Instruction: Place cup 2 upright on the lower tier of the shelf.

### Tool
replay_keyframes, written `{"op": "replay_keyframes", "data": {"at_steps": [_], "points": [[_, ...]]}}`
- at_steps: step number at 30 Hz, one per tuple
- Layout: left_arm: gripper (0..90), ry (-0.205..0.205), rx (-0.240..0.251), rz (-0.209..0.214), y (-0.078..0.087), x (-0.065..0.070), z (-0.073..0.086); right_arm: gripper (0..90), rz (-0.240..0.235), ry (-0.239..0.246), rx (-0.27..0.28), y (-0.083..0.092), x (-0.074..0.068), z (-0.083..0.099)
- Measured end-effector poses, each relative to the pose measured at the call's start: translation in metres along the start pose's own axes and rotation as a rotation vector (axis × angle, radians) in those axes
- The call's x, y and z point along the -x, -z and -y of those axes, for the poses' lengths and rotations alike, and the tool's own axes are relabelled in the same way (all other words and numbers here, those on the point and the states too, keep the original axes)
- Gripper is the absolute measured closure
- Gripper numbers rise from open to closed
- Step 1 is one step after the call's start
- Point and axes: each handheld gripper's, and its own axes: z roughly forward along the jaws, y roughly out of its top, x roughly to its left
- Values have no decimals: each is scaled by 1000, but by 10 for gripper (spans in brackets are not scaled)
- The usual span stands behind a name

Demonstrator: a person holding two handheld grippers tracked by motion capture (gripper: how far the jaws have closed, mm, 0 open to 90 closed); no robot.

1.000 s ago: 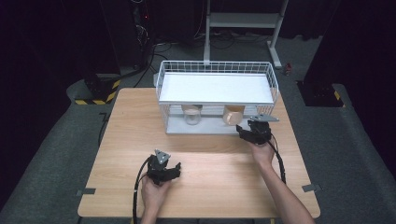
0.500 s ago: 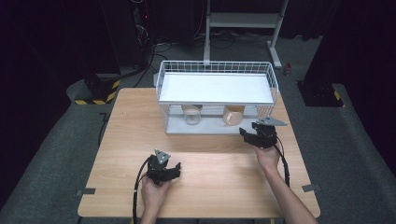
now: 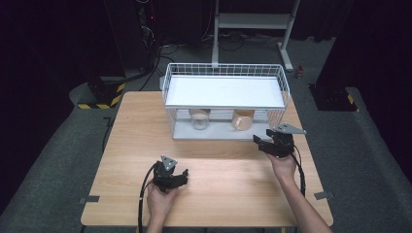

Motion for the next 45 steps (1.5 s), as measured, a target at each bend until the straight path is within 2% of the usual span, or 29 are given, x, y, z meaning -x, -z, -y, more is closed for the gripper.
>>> {"op": "replay_keyframes", "data": {"at_steps": [26, 34, 45], "points": [[233, 1, 0, 0, 0, 0, 0, 343, -16, -21, 30, 29, 7, 14], [233, 6, 3, 0, 0, 0, 0, 341, -18, -15, 45, 43, 9, 18], [232, 4, 4, -1, 0, 0, 0, 337, -20, -31, 59, 59, 11, 31]]}}
